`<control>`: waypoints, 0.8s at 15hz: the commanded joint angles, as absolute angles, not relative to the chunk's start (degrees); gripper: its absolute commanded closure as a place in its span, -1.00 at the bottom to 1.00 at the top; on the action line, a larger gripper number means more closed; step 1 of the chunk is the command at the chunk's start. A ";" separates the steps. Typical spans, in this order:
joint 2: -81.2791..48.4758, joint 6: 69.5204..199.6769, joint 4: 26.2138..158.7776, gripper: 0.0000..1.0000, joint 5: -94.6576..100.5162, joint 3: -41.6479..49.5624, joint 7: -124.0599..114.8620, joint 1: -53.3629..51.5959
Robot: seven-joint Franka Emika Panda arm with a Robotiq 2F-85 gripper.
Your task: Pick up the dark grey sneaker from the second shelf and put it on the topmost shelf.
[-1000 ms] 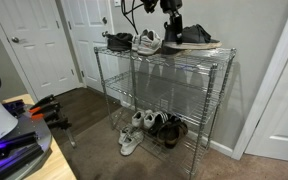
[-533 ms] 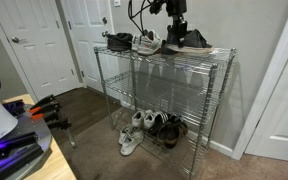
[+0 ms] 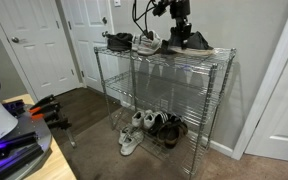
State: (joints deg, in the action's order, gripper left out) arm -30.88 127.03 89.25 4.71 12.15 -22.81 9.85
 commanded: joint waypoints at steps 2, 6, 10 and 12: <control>-31.59 126.98 88.16 0.81 4.34 13.09 -22.51 9.54; -31.89 126.98 87.76 0.81 4.37 13.26 -22.53 9.52; -31.89 126.98 87.76 0.81 4.37 13.25 -22.55 9.48; -31.89 126.98 87.76 0.81 4.37 13.26 -22.55 9.48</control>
State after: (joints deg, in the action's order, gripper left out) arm -31.74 127.21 88.06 4.71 12.85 -22.85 9.72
